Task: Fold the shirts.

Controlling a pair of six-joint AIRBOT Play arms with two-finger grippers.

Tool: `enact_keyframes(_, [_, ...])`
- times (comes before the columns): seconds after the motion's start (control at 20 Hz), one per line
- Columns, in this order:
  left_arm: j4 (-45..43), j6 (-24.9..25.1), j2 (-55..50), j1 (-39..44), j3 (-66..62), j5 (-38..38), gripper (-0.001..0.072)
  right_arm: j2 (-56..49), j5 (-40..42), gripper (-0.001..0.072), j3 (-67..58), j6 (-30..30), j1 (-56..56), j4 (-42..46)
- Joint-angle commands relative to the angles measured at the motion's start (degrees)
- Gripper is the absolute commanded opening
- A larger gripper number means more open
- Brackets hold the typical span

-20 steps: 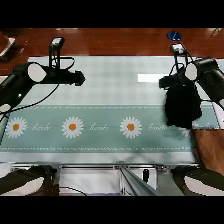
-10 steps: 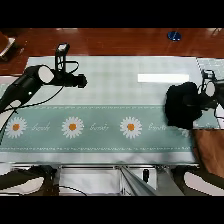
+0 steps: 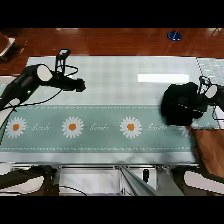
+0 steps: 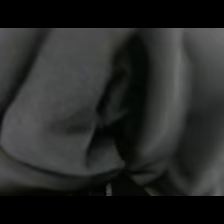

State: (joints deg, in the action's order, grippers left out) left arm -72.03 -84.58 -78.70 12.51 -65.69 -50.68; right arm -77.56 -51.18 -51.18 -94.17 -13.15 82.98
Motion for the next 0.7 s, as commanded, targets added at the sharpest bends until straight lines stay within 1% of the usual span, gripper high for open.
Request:
enact_keyframes(0.0, [0.0,1.6,5.2,-4.9,0.5,-12.4,0.0509,4.7,-2.0,0.0027,-3.6,11.9,-0.2,-15.3])
enact_keyframes(0.05, [0.0,1.6,8.6,-6.2,2.7,-13.7,0.0508,7.9,-1.9,0.0027,-5.6,12.9,-0.2,-17.6])
enact_keyframes(0.15, [2.3,1.5,18.2,-7.6,11.8,-12.7,0.0508,14.4,-2.0,0.0027,-10.0,14.0,-0.2,-21.0])
enact_keyframes(0.3, [11.3,1.3,33.5,-7.6,28.4,-5.7,0.0508,22.8,-2.3,0.0027,-16.6,16.5,-0.2,-26.6])
enact_keyframes(0.4, [13.2,1.3,40.8,-7.6,35.9,-3.6,0.0508,26.3,-3.5,0.0026,-22.2,17.6,-0.2,-30.5])
enact_keyframes(0.5, [13.2,1.4,44.9,-7.6,39.3,-3.8,0.0509,27.7,-4.7,0.0026,-29.2,18.6,2.3,-30.6])
enact_keyframes(0.65, [13.2,1.3,45.9,-7.6,39.6,-2.8,0.0508,27.7,-5.6,0.0026,-38.4,18.5,10.4,-27.5])
